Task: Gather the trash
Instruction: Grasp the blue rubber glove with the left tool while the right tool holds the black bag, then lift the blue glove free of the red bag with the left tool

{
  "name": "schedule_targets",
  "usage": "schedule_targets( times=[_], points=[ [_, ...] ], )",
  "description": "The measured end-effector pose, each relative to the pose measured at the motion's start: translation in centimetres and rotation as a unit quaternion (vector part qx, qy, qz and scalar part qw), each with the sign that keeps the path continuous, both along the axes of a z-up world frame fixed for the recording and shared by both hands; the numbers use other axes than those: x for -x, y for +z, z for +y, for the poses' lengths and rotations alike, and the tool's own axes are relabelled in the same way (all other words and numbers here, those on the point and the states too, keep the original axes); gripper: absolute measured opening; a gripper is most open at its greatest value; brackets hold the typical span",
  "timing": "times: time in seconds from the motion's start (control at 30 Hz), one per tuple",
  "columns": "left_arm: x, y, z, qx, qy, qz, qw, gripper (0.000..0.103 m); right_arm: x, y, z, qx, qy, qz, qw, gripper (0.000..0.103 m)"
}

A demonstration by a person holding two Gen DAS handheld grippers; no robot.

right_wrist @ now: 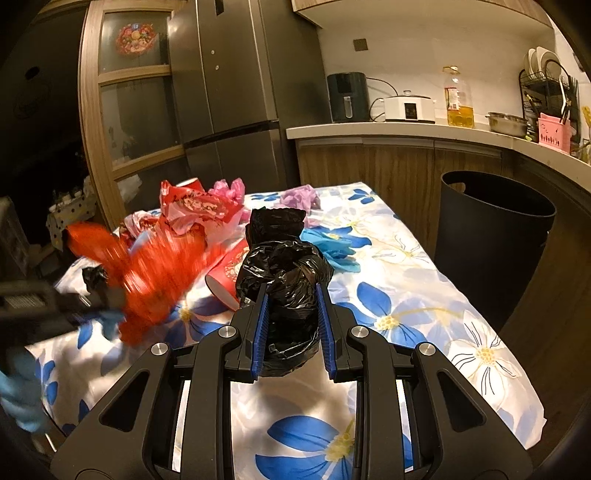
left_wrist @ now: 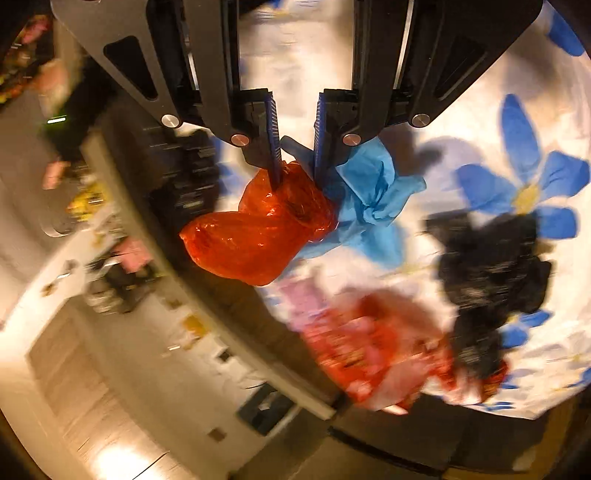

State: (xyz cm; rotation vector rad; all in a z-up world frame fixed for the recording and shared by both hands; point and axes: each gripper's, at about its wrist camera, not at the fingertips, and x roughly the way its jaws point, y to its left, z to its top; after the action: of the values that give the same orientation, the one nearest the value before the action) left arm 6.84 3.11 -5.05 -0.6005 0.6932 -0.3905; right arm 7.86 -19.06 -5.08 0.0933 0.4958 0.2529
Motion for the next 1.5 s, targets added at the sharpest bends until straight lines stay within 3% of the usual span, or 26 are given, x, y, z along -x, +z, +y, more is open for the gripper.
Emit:
schedule_targets(
  times=[0.1, 0.2, 0.27, 0.33, 0.47, 0.57, 0.6, 0.63, 0.7, 0.83, 0.97, 1.07, 1.17, 1.3, 1.5],
  points=[
    [-0.5, 1.6, 0.2, 0.052, -0.026, -0.032, 0.9978, 0.016, -0.2, -0.1, 0.0, -0.003, 0.001, 0.004, 1.000, 0.025],
    [-1.4, 2.5, 1.1, 0.142, -0.050, -0.049, 0.9874, 0.016, -0.2, -0.2, 0.0, -0.003, 0.001, 0.003, 1.000, 0.025],
    [-2.1, 1.6, 1.5, 0.183, -0.051, -0.034, 0.9812, 0.017, -0.2, -0.3, -0.1, -0.004, 0.001, 0.005, 1.000, 0.025],
    [-3.6, -0.4, 1.7, 0.182, -0.033, 0.019, 0.9825, 0.017, -0.3, -0.3, -0.1, -0.005, 0.002, 0.007, 1.000, 0.025],
    [-4.2, -2.4, 1.4, 0.147, -0.002, 0.056, 0.9875, 0.018, -0.3, -0.3, -0.2, -0.003, 0.003, 0.005, 1.000, 0.025],
    [-4.2, -1.8, 1.6, 0.116, 0.014, 0.054, 0.9917, 0.021, -0.4, -0.4, -0.3, -0.004, 0.004, 0.008, 1.000, 0.025],
    [-4.1, -1.6, 2.1, 0.101, 0.021, 0.050, 0.9934, 0.026, -0.4, -0.4, -0.3, -0.004, 0.004, 0.007, 1.000, 0.025],
    [-4.0, -1.1, 2.2, 0.089, 0.027, 0.046, 0.9946, 0.045, -0.4, -0.4, -0.3, -0.003, 0.004, 0.007, 1.000, 0.025],
    [-3.6, -0.4, 2.8, 0.065, 0.040, 0.034, 0.9965, 0.061, -0.4, -0.5, -0.4, -0.005, 0.005, 0.009, 1.000, 0.025],
    [-2.6, 1.5, 3.3, 0.040, 0.045, 0.005, 0.9982, 0.075, -0.5, -0.7, -0.4, -0.004, 0.005, 0.011, 1.000, 0.025],
    [-2.5, 1.8, 2.4, -0.038, 0.049, 0.005, 0.9981, 0.075, -0.7, -0.7, -0.3, -0.004, 0.006, 0.012, 1.000, 0.025],
    [-2.6, 0.3, 2.5, -0.101, 0.074, 0.020, 0.9919, 0.069, -0.6, -0.7, -0.3, -0.005, 0.006, 0.012, 1.000, 0.025],
    [-2.1, -0.7, 3.8, -0.112, 0.084, 0.027, 0.9897, 0.063, -0.4, -0.8, -0.4, -0.002, 0.006, 0.009, 1.000, 0.025],
    [-1.9, -0.3, 2.5, -0.152, 0.063, 0.010, 0.9863, 0.054, -0.8, -1.1, -0.4, -0.002, 0.002, 0.015, 1.000, 0.025],
    [-4.3, -2.4, 0.7, -0.198, 0.045, 0.051, 0.9779, 0.024, -0.6, -1.3, -0.4, 0.002, 0.000, 0.016, 1.000, 0.025]
  ],
)
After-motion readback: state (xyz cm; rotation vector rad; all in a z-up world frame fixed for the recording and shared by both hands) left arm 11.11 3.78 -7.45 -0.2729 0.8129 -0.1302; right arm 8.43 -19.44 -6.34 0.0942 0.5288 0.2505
